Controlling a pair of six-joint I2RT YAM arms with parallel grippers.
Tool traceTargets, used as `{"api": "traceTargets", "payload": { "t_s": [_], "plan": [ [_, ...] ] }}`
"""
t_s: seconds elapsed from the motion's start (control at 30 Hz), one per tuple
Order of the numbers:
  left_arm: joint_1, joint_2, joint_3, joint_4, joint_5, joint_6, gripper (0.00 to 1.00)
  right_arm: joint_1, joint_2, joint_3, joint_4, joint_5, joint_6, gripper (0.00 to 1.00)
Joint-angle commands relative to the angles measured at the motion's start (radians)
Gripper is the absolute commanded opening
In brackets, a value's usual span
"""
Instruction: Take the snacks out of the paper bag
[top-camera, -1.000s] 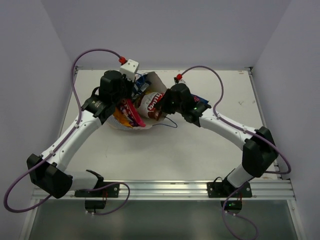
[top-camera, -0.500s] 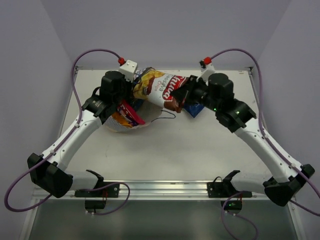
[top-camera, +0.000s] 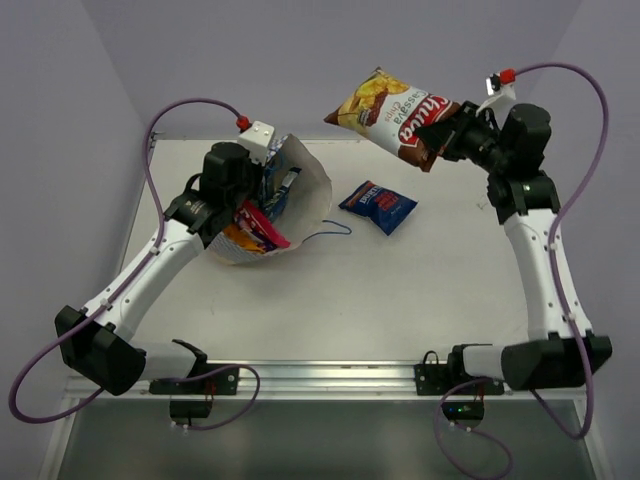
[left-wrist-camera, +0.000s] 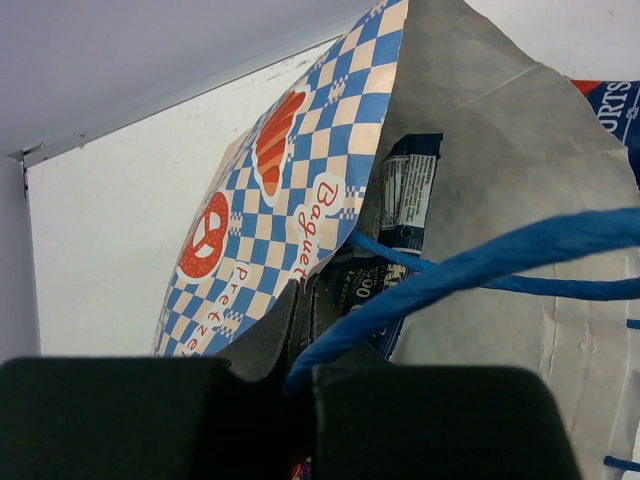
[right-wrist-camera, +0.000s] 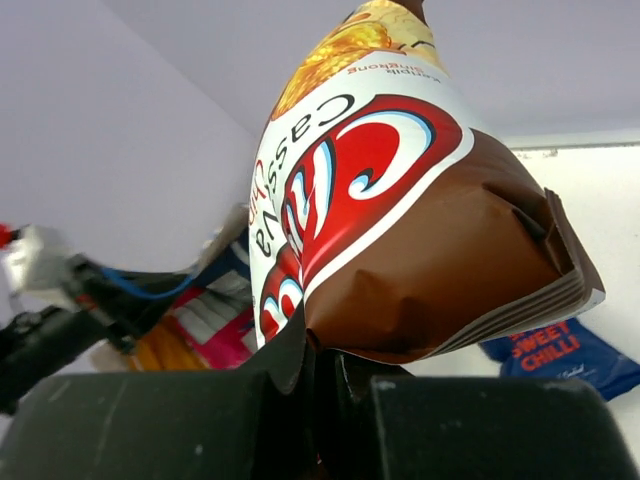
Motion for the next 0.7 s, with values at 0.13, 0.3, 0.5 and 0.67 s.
{"api": "traceTargets", "payload": {
  "t_s": [0.13, 0.3, 0.5, 0.67],
  "plan": [
    [0.001, 0.000, 0.033, -0.029, 0.006, -0.018, 0.00, -0.126, 0.491, 0.203, 0.169, -0.377, -0.086, 0.00],
    [0.001, -0.005, 0.030, -0.034, 0.004, -0.013, 0.00, -0.159, 0.723, 0.328, 0.157, -0.452, -0.137, 0.00],
    [0.003, -0.005, 0.023, -0.037, 0.010, -0.006, 0.00, -0.205, 0.867, 0.373, 0.082, -0.353, -0.175, 0.35],
    [0.003, -0.020, 0.013, -0.043, 0.007, 0.005, 0.00, -0.251, 0.756, 0.333, -0.123, 0.096, -0.177, 0.99]
  ]
}}
